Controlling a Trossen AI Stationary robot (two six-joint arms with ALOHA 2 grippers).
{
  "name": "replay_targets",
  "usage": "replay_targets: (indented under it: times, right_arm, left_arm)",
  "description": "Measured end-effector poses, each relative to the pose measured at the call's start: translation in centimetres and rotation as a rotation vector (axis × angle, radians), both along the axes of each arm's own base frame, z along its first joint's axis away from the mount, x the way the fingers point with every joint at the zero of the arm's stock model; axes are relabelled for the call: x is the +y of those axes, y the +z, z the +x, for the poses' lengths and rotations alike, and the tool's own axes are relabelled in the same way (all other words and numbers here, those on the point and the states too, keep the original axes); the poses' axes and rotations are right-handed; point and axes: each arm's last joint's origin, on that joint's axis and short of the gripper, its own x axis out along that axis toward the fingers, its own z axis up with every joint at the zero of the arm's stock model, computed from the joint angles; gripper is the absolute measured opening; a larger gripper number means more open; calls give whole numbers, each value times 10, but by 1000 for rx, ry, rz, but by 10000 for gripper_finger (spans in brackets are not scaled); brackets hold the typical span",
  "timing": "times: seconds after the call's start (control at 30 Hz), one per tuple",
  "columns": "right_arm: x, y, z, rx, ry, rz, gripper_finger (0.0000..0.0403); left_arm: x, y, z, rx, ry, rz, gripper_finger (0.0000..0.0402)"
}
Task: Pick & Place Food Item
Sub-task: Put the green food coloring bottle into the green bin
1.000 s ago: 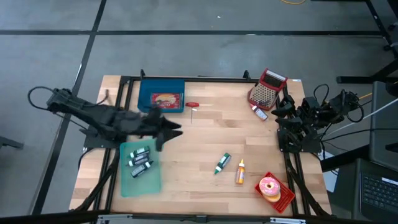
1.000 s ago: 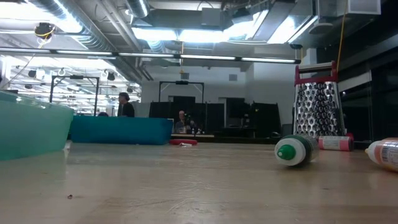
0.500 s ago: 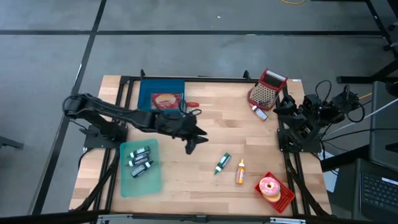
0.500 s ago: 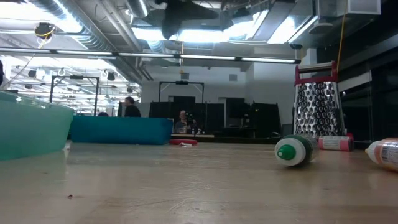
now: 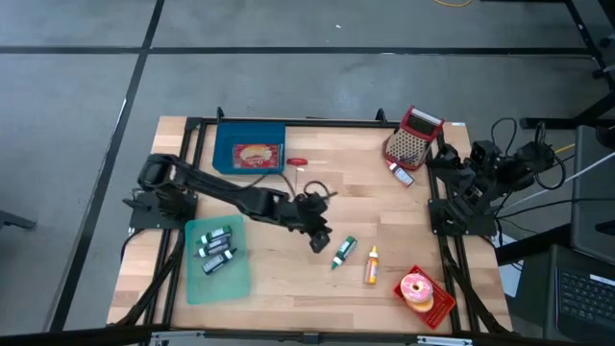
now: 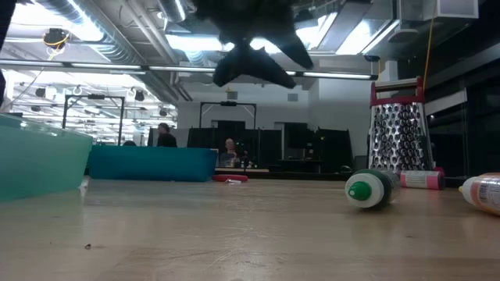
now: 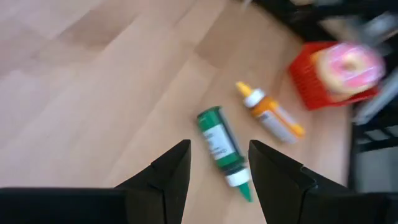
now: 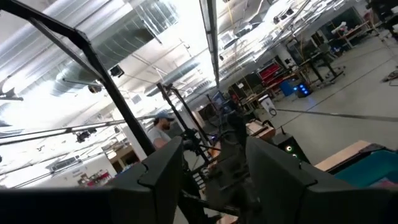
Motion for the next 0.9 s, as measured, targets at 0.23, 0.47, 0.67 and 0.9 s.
replay_targets:
  times: [0.23,0.47,0.67,0.9]
  right_arm:
    - [-2,-1,0,21,-74,27,181]
    - [-2,-1,0,26,-96,-21,181]
    - [-2,-1,0,28,-91,-14,181]
    - [-1,-3,1,40,-77,-14,181]
  left_arm:
    - [-8,7,45,129,61,47,157]
    - [-16,1,80,187,179,5,157]
    - [-25,-18,88,295,261,-68,157]
    - [-44,-18,86,290,281,-208,183]
